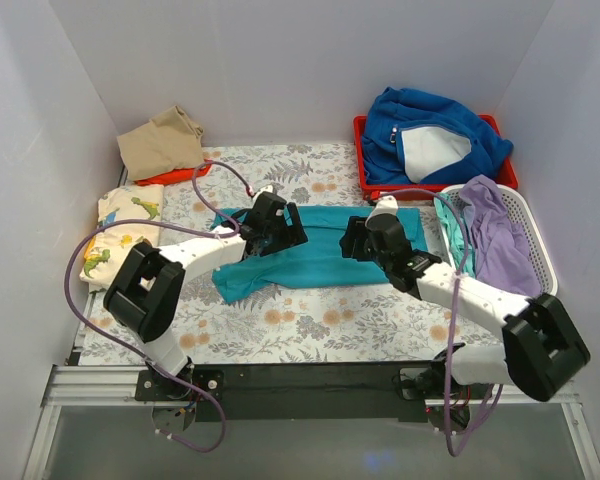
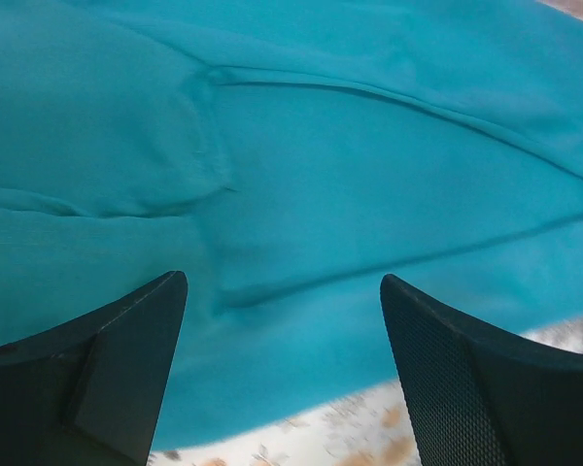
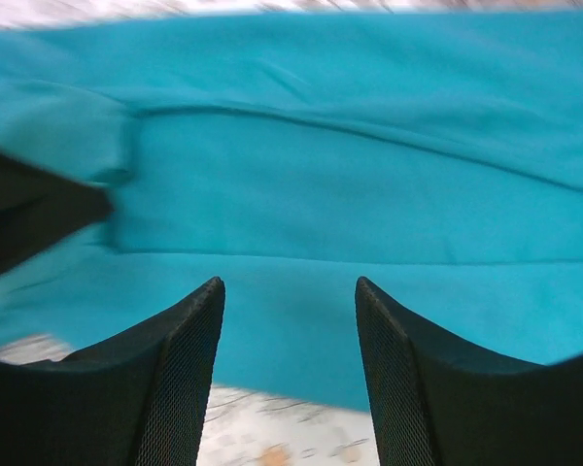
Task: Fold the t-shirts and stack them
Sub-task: Fold the tshirt
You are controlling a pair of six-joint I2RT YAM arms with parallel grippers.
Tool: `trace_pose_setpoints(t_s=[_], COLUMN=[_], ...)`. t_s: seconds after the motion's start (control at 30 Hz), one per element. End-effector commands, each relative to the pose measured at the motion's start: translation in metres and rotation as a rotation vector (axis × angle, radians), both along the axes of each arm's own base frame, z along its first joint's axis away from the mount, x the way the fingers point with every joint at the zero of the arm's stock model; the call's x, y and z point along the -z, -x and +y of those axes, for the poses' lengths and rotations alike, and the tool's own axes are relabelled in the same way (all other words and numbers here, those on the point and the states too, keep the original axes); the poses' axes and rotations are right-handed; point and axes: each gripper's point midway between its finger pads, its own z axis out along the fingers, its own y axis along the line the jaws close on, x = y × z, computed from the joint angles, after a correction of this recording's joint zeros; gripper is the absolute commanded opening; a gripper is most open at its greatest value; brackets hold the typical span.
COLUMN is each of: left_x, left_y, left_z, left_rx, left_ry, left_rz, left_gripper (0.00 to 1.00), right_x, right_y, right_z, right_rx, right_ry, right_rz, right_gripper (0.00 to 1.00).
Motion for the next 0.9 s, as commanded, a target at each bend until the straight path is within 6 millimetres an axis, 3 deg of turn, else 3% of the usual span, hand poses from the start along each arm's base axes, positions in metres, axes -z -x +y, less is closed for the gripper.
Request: trace_pose_setpoints(t_s=[0.0, 0.07, 0.17, 0.27, 0.5, 0.7, 0.87], left_x=[0.020, 0.012, 0.005, -0.013, -0.027, -0.009, 0.002], left_y=[-0.016, -0.016, -0.014, -0.011, 0.009, 0.010, -0.003], left_z=[0.034, 0.044, 0.058, 0.070, 0.098, 0.099, 0.088], left_rx=[-0.145, -0.174, -0.201, -0.228, -0.309, -0.312, -0.292], left_ry=[-0.118, -0.137, -0.173, -0.186, -0.182, -0.162, -0.167], left_rz=[-0.074, -0.105, -0.144, -0.188, -0.230, -0.243, -0.250], left_gripper=[0.80, 0.80, 0.80, 0.80, 0.80, 0.82, 0.82], right_x=[0.042, 0.059, 0.067, 0.068, 0.063, 0.057, 0.074], right_y=[-0.025, -0.027, -0.033, -0.036, -0.051, -0.080, -0.099], right_z=[-0.035, -0.035, -0.028, -0.031, -0.050, -0.070, -0.079], right_rx=[0.170, 0.155, 0.101, 0.088, 0.101, 0.141, 0.130], right_ry=[0.194, 0.246, 0.302, 0.345, 0.498, 0.483, 0.485], right_rz=[-0.020, 0.007, 0.015, 0.004, -0.034, -0.015, 0.058], right_gripper=[0.62, 0.63, 0.62, 0.63, 0.63, 0.64, 0.64])
